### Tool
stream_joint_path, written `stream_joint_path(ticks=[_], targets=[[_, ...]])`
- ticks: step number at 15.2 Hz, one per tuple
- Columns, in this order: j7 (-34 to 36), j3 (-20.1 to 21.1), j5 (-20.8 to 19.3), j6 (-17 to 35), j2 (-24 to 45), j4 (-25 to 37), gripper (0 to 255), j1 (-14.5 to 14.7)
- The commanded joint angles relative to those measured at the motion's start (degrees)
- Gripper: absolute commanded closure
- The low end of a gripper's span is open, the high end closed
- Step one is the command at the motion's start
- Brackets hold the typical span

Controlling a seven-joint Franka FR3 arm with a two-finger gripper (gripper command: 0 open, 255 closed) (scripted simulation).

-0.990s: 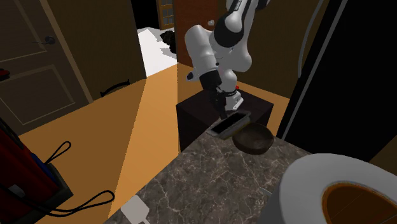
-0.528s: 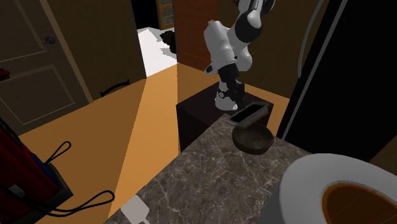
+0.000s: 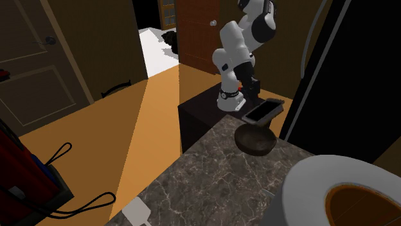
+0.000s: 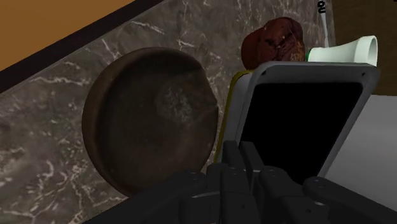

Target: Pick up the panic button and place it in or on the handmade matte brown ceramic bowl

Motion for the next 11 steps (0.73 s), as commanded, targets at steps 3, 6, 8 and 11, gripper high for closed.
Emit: stream_joint_path(ticks=[3,6,8,11], targets=[[-3.5,1.3,4.0,2.8,2.1,-1.6,255,1.0],[-4.5,1.7,5.2,3.6,2.9,-1.8,255,1.3],[-6.7,0.1,5.3,3.2,4.8,-1.5,0,0.1],[-12.7,-4.4,5.0,1.7,11.1,0.0,0,-3.5]])
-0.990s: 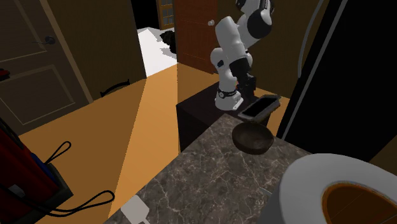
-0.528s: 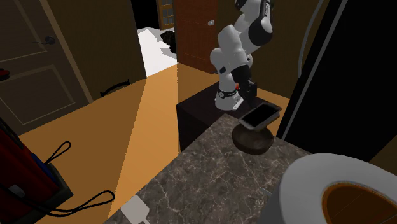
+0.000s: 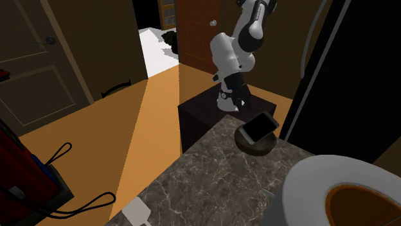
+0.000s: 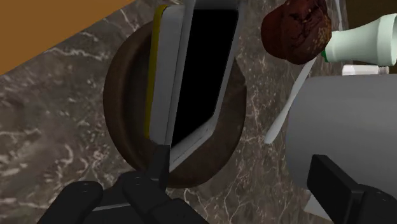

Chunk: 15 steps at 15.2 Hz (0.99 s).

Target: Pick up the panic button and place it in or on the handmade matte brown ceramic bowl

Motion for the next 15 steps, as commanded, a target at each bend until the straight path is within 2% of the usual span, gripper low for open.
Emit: stream_joint_path(ticks=[1,2,10,15], targets=[[-4.1,-3.1,-0.5,-1.2,4.4,1.2,0,-2.5],[-5.4,-4.1,-0.6,-1.6,6.2,1.7,0,-3.3],[-11.4,-0.3,7.8,4.4,14.8,4.6,0,-1.6],[-11.4,-0.3,7.8,4.4,14.8,4.6,0,-1.6]])
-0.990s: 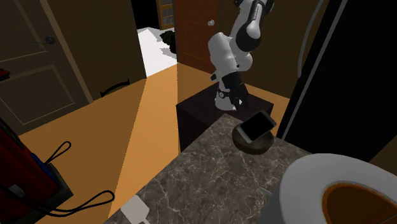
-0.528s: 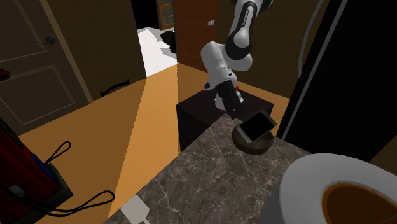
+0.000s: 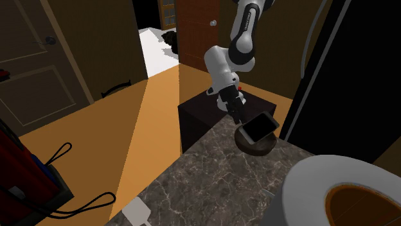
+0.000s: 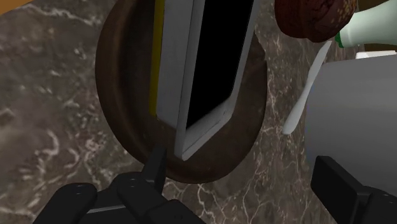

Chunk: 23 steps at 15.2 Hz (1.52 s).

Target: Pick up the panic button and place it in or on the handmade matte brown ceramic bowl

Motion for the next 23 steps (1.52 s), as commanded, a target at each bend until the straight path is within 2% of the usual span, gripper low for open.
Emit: stream_joint_path(ticks=[1,2,3,12,13,16,19,20,23], targets=[[0.0,0.0,0.0,0.0,0.0,0.0,0,0.0],[0.0,0.0,0.0,0.0,0.0,0.0,0,0.0],[0.0,0.0,0.0,0.0,0.0,0.0,255,0.0],[0.0,0.0,0.0,0.0,0.0,0.0,255,0.0],[0.0,0.0,0.0,0.0,0.0,0.0,0,0.0],[16.2,-0.5,-15.8,-8.9,-6.9,-1.0,0,-0.6],[27.5,-1.4,-27.4,-20.6,-11.7,0.8,0,-1.9],[28.3,-1.4,-28.3,-21.9,-12.0,1.1,0,-2.1],[27.5,0.3,-26.1,-19.2,-10.0,0.7,0,-1.3]])
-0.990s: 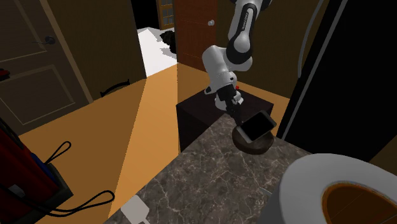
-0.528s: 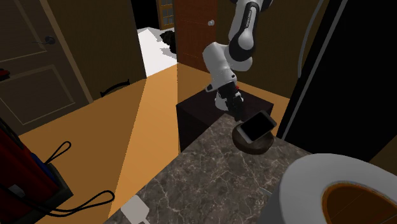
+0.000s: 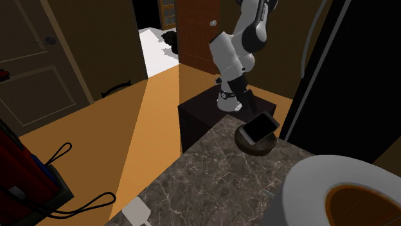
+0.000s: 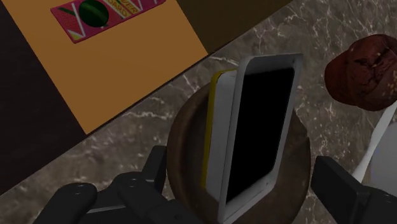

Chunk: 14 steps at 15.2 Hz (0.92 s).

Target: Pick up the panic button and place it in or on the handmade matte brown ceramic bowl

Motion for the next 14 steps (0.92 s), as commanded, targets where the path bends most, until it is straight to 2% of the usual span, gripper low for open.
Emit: stream_joint_path(ticks=[1,4,12,13,14], targets=[[-0.2,1.1,1.1,1.4,1.2,-0.2,0,0.5],[-1.4,3.1,3.9,4.8,3.9,-0.4,0,1.4],[-1.4,3.1,3.9,4.8,3.9,-0.4,0,1.4],[-1.4,3.1,3.9,4.8,3.9,-0.4,255,1.4],[-1.4,3.1,3.9,4.8,3.9,-0.4,255,1.4]])
